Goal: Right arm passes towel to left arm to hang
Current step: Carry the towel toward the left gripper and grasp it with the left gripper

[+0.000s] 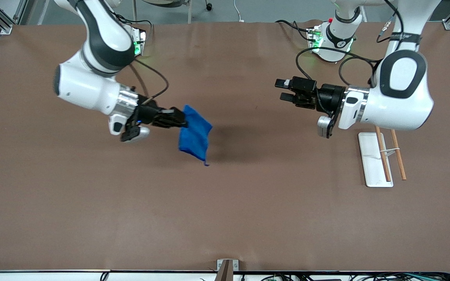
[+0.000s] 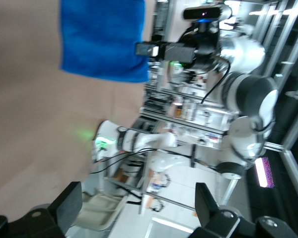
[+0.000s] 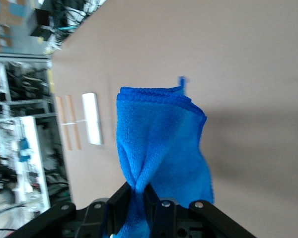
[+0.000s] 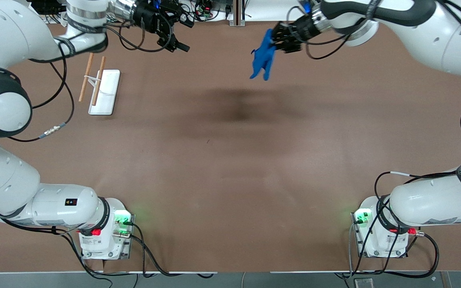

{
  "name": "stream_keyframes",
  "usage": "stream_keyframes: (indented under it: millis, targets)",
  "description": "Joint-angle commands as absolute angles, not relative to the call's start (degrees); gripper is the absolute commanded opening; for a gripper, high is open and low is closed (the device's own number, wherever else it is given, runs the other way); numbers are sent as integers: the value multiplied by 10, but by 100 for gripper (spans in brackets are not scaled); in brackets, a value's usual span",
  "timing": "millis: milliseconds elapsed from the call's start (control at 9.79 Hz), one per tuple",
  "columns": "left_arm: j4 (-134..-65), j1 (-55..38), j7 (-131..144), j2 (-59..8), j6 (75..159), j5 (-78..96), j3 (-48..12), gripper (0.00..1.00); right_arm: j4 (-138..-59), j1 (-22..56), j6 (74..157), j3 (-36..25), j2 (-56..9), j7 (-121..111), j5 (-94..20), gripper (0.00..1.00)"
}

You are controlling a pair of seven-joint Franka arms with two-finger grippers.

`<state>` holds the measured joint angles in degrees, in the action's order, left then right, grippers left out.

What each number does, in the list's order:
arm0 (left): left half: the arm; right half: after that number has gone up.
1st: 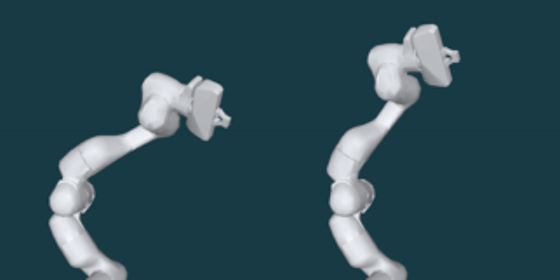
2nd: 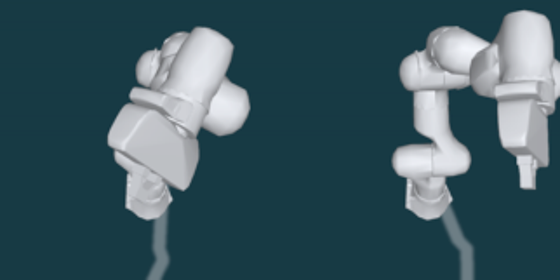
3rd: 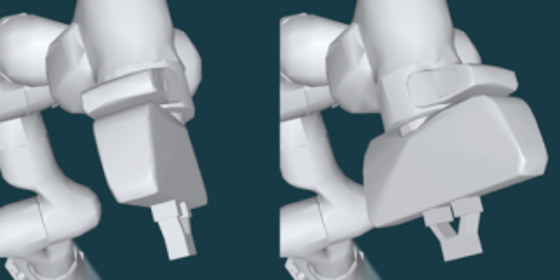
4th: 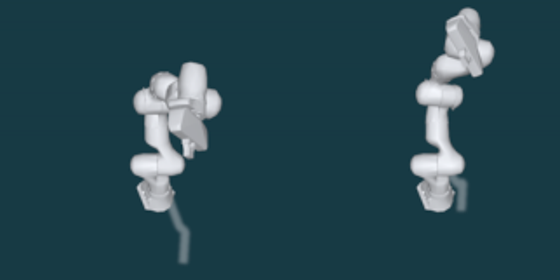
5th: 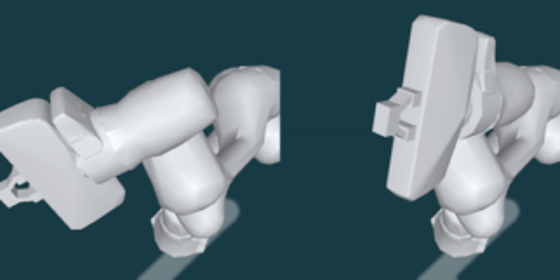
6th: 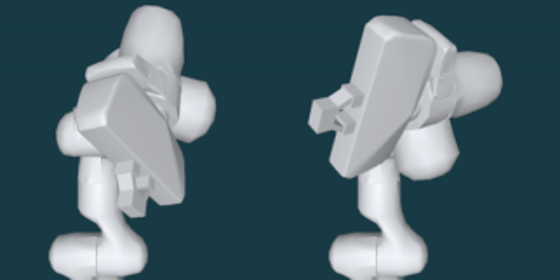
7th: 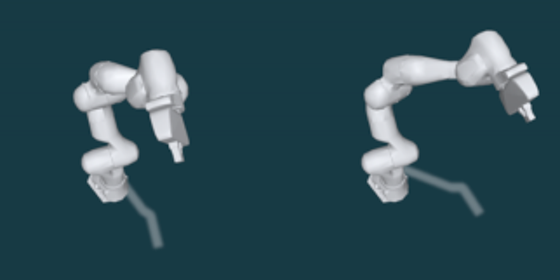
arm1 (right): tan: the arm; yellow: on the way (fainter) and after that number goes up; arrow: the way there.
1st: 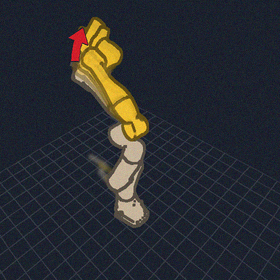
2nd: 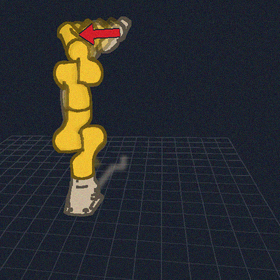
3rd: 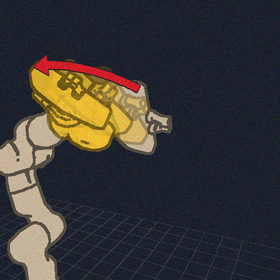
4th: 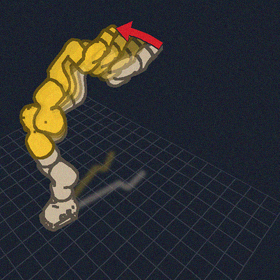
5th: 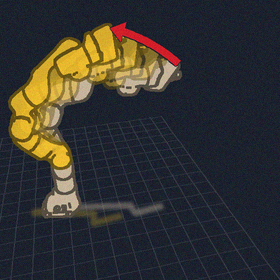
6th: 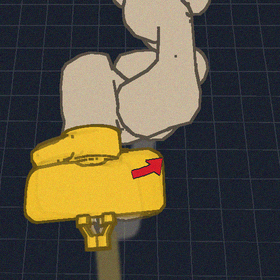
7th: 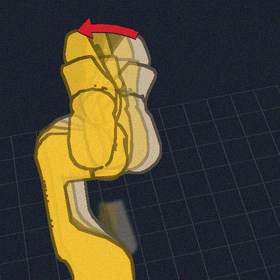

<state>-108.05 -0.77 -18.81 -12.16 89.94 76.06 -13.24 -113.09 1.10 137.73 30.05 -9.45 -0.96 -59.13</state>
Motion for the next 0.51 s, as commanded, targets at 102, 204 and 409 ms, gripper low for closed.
stream_keyframes:
  millis: [102,204,409]
  targets:
    - [-1110,-6,-364,-221,910,884,-168,99,-1099,4,1417,370,-113,-6,-724,0]
    - [-1110,-5,-428,-258,906,907,-174,98,-1089,4,1417,383,-113,-6,-762,0]
    - [-1106,-1,-493,-305,886,922,-177,96,-1085,4,1417,396,-112,-5,-828,0]
